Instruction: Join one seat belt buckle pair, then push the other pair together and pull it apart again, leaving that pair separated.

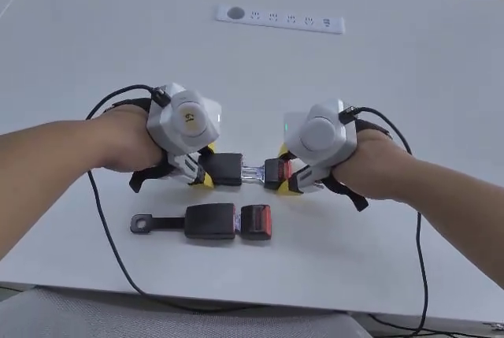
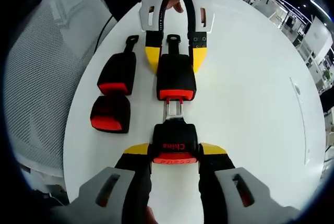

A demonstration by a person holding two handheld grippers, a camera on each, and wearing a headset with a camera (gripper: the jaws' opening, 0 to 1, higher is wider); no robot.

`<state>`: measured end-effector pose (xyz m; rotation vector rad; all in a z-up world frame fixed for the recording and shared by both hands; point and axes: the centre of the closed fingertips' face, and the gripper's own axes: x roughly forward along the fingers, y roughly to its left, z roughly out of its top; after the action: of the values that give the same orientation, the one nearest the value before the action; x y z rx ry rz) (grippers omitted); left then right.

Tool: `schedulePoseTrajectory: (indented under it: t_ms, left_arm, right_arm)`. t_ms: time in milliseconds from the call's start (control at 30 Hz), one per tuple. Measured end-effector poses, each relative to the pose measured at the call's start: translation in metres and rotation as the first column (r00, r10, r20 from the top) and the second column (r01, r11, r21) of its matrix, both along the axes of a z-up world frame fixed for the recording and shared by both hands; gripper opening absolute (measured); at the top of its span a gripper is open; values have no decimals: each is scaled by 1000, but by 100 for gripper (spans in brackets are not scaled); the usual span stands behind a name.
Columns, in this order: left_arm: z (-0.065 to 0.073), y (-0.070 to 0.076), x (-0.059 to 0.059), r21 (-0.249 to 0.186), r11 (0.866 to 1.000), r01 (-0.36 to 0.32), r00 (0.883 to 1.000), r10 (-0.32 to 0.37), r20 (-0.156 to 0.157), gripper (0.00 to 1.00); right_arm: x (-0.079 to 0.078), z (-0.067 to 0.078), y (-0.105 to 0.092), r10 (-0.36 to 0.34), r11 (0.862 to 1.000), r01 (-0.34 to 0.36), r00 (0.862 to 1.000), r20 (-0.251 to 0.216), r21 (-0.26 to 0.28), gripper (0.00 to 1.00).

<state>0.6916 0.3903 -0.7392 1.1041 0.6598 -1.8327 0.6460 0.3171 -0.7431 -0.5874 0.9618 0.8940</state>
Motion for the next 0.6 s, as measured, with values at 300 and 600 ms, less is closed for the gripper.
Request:
schedulePoseTrajectory:
  t_ms: [300,600]
  left_arm:
    - [0,-1,0,-7,1000,6,1000,-6,-6,33]
    - [-2,-1,1,-9,1000,17,1000,-17,-4,32]
  right_arm:
    - [6,-1,7,-16,999,16,1000,2,29,33]
    - [7,-3,8,-30,999,30,1000,-8,32,32]
